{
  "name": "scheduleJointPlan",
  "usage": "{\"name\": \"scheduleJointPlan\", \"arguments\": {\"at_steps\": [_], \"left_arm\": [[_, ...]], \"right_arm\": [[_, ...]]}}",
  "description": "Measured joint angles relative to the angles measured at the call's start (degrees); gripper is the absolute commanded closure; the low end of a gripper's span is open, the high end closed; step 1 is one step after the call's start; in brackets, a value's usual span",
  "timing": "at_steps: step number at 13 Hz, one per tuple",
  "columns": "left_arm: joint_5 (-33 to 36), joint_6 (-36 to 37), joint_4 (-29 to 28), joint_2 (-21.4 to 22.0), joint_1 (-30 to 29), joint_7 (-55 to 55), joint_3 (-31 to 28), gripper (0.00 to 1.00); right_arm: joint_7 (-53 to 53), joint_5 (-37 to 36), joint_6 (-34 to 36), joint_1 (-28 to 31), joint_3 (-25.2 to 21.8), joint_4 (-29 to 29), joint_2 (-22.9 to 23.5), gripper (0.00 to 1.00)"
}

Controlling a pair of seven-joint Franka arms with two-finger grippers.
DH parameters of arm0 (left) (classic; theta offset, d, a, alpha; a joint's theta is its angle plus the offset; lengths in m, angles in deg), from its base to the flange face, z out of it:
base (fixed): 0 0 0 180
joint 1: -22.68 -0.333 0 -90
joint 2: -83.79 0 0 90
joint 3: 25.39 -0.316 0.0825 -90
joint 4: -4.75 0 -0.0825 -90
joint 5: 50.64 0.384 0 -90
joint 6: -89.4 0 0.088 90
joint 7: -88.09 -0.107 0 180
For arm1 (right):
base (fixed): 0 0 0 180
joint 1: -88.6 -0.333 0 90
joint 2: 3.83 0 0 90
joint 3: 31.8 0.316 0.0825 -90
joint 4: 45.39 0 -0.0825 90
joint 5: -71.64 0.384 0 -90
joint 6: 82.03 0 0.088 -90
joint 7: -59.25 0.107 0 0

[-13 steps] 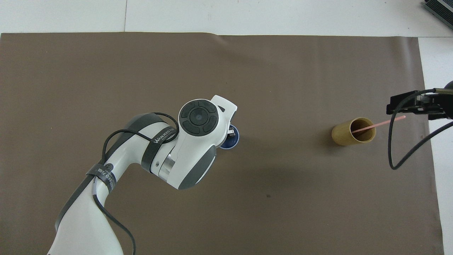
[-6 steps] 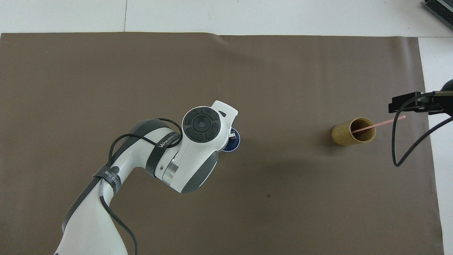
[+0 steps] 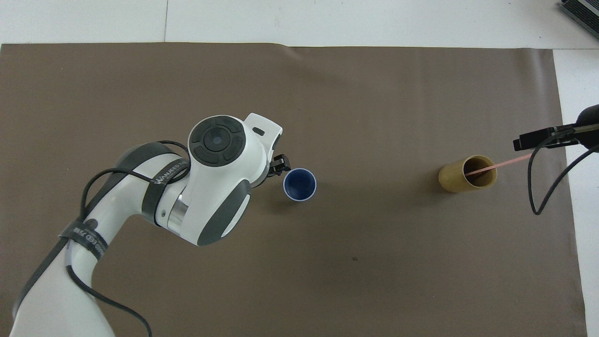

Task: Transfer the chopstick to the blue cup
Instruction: 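Open the left gripper and draw it back from the cup, then pull the pink stick out of the tan tube with the right gripper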

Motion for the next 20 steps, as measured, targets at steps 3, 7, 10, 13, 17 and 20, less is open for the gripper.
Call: {"name": "scheduleJointPlan", "arguments": {"at_steps": [3,7,10,13,17,20], "left_arm": [[0.0,5.51,-0.12,3.9,-6.81,-9.4,-0.12,0.0],[0.0,9.2,-2.03,7.46,-15.17,-21.79,-0.28,0.0],[0.0,9.89,-3.48,8.83,-20.91,-31.29,-0.32,0.0],[0.0,12.22,-3.54,10.83,-26.71,-40.82,-0.44,0.0],[0.92,17.89,1.3,13.4,-30.39,-45.76,-0.59,0.0],[1.92,25.18,8.64,13.61,-30.39,-45.78,-0.16,0.0]], "right_arm": [[-8.03,2.98,-2.04,3.21,-0.09,2.22,2.84,0.23],[-9.99,3.11,-2.94,3.39,-0.03,4.91,3.19,0.94],[-10.62,5.45,-2.19,4.21,-0.07,5.04,2.77,1.0],[-10.75,8.02,0.71,4.84,-0.08,5.02,2.02,1.0],[-10.43,10.4,3.25,5.21,0.17,4.2,-0.46,1.0],[-6.46,10.42,6.46,3.98,0.99,3.38,-6.96,1.0]]}}
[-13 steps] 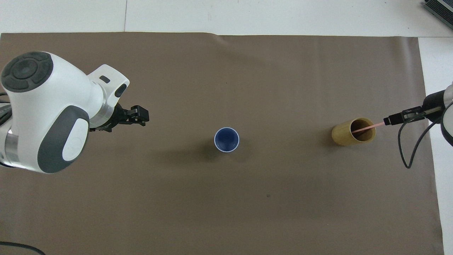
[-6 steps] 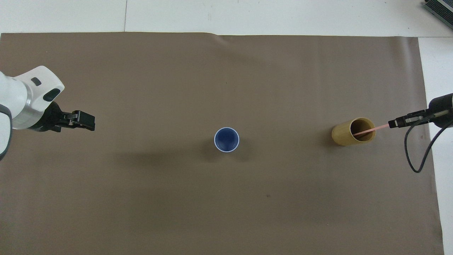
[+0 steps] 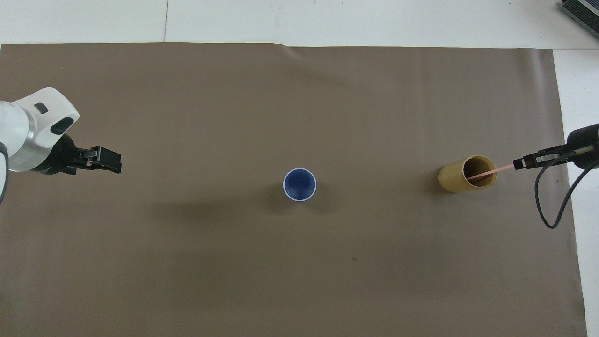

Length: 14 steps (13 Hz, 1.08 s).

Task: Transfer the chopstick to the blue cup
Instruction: 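Pull the pink stick out of the tan tube with the right gripper, then carry the pink stick with the right gripper and lower it into the blue cup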

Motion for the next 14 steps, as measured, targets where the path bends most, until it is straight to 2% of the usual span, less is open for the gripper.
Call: {"name": "scheduleJointPlan", "arguments": {"at_steps": [3,7,11,14], "left_arm": [[0.03,4.14,4.1,0.75,0.0,0.01,0.16,0.0],[0.03,4.62,4.27,0.99,0.0,0.01,0.16,0.0],[0.03,5.49,4.29,1.06,0.0,0.01,0.71,0.0],[0.03,6.2,4.32,1.12,0.0,0.01,0.92,0.0]], "right_arm": [[6.03,-0.01,2.24,-4.69,0.54,-0.02,-4.76,1.0],[13.82,-2.18,-1.93,-14.09,1.14,-0.07,-4.57,1.0],[28.43,-9.02,-7.71,-28.57,1.78,-1.54,-4.41,1.0],[30.98,-9.4,-10.56,-34.34,1.88,-2.18,-3.62,1.0]]}}
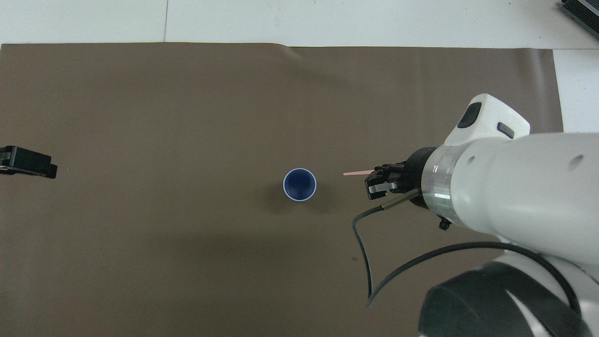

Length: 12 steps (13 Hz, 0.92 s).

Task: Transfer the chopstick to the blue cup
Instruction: 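Carry the pink stick with the right gripper and lower it into the blue cup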

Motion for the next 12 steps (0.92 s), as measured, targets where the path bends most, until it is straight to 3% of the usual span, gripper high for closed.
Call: {"name": "scheduleJointPlan", "arguments": {"at_steps": [5,11,12], "left_arm": [[0.0,0.46,0.04,1.82,0.0,0.0,-0.34,0.0],[0.0,0.47,0.04,1.87,0.0,0.0,-0.56,0.0],[0.0,0.48,0.04,1.87,0.0,0.0,-0.56,0.0]], "right_arm": [[7.15,-3.31,-2.79,-8.06,0.06,-0.33,3.38,1.0],[7.47,-4.68,-4.94,-9.47,0.07,0.01,7.23,1.0],[7.47,-4.72,-5.82,-9.93,0.09,0.22,7.91,0.93]]}}
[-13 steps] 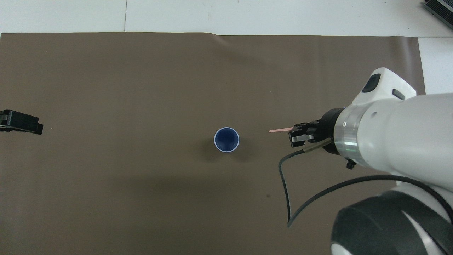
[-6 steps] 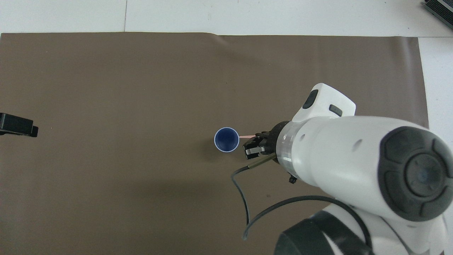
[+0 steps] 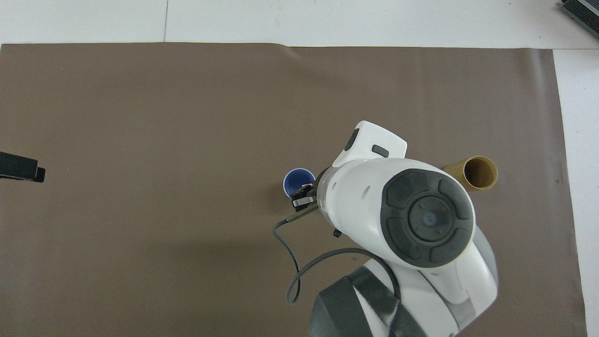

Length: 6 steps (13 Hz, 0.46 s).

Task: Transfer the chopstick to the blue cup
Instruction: 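Carry the pink stick with the right gripper and lower it into the blue cup, then release the pink stick and lift the right gripper away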

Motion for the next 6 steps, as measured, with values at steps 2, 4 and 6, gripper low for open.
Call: {"name": "scheduleJointPlan", "arguments": {"at_steps": [2,4,6], "left_arm": [[0.0,0.0,0.0,0.0,0.0,0.0,0.0,0.0],[0.0,0.0,0.0,0.0,0.0,0.0,0.0,0.0],[0.0,0.01,0.0,0.0,0.0,0.0,0.0,0.0]], "right_arm": [[0.0,-0.03,-2.16,-0.33,0.0,1.16,0.91,0.63],[-0.34,-0.06,-4.14,-0.33,0.0,2.77,1.13,0.19],[-0.77,-0.06,-4.19,-0.33,0.0,3.01,1.13,0.14]]}}
